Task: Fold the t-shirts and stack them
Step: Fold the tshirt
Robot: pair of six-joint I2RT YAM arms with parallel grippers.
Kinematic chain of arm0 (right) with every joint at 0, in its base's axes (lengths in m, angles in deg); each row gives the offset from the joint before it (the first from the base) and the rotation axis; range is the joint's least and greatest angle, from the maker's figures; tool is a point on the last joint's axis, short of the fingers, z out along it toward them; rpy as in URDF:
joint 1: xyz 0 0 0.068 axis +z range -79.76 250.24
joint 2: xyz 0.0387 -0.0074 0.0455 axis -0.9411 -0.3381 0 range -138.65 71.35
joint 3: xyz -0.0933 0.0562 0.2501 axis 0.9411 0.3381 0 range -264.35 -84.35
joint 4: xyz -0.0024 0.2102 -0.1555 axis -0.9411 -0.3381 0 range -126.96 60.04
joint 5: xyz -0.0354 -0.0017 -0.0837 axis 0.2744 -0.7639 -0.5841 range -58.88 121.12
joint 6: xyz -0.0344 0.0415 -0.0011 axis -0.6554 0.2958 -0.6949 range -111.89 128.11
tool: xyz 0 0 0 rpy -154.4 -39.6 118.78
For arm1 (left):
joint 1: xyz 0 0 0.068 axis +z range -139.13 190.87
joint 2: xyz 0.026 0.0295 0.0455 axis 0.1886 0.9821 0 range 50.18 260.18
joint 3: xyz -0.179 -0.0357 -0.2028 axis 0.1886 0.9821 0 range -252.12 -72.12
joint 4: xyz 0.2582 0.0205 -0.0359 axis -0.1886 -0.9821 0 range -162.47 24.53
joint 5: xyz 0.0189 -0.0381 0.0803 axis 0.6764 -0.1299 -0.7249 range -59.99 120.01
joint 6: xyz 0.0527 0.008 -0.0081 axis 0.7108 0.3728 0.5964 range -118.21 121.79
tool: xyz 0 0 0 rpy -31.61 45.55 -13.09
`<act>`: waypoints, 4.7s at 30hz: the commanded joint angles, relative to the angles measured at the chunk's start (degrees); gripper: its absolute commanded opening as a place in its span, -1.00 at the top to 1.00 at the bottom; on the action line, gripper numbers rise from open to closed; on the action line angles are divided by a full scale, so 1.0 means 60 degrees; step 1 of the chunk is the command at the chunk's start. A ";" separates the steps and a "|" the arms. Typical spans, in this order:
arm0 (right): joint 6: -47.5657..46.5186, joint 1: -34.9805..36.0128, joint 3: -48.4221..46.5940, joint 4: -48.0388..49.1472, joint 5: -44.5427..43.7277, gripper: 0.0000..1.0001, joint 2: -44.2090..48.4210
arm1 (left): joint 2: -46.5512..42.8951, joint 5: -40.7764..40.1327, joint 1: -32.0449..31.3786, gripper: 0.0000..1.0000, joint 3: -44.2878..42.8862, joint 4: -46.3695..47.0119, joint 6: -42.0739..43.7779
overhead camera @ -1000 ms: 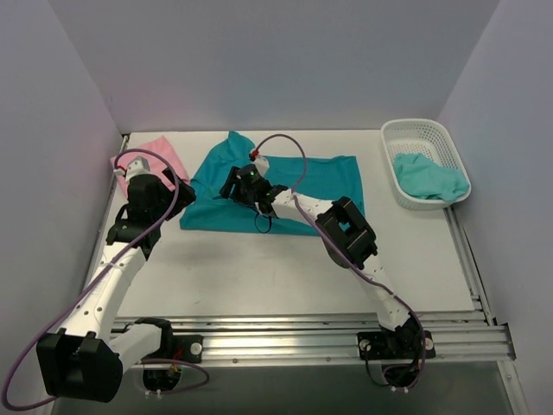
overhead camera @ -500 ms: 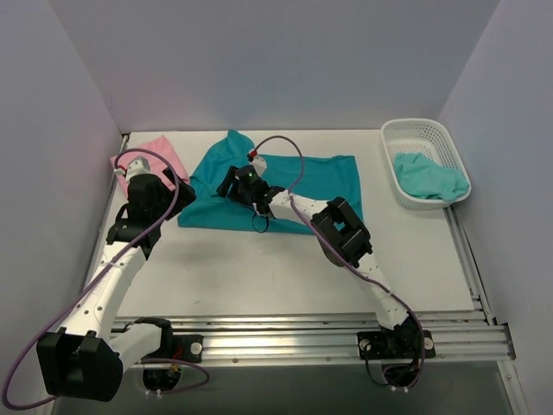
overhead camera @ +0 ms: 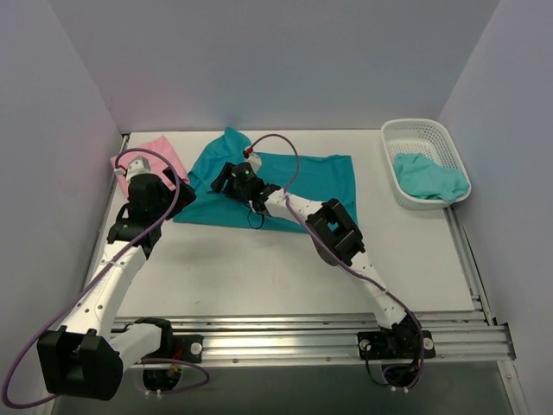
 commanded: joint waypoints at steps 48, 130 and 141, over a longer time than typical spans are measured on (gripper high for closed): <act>-0.0896 -0.2033 0.9788 0.3198 -0.1728 -0.22 0.9545 | 0.8043 0.0555 -0.0514 -0.90 -0.4122 0.4926 -0.1273; 0.0040 -0.2604 1.1456 0.3681 -0.1260 1.00 0.8142 | 0.8338 -0.0999 -0.0822 -0.98 -0.3232 0.5059 -0.1214; 0.1021 -0.2721 1.2879 0.4896 -0.0983 1.00 0.6707 | 0.7722 -0.1775 -0.1481 -0.89 -0.1898 0.3681 -0.1611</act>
